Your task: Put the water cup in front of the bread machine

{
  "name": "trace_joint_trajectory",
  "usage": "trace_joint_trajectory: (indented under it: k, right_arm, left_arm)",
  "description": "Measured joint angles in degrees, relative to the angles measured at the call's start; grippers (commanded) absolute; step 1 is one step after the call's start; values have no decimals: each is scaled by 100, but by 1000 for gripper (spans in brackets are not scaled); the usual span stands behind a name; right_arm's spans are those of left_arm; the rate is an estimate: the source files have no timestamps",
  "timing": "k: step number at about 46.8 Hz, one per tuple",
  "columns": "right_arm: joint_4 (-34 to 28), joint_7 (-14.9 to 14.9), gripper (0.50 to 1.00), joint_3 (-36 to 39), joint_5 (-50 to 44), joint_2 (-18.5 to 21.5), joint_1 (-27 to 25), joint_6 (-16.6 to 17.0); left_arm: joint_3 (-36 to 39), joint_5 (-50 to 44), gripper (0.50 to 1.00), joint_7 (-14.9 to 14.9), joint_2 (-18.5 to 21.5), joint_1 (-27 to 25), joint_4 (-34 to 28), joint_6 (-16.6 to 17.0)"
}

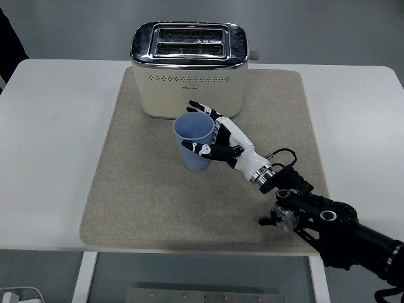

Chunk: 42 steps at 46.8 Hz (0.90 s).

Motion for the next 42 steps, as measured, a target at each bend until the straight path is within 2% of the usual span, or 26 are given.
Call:
trace_joint_trajectory:
  k: [24,42]
  right_arm:
    - [51,-57,913,89,18,-10,24,-7]
    - [629,-57,913,130,26,-456,-85,-25]
  left_arm:
    - [0,0,1000,0,-1,2,5,1]
    - [-3,0,1000,0,-1,0,9,2]
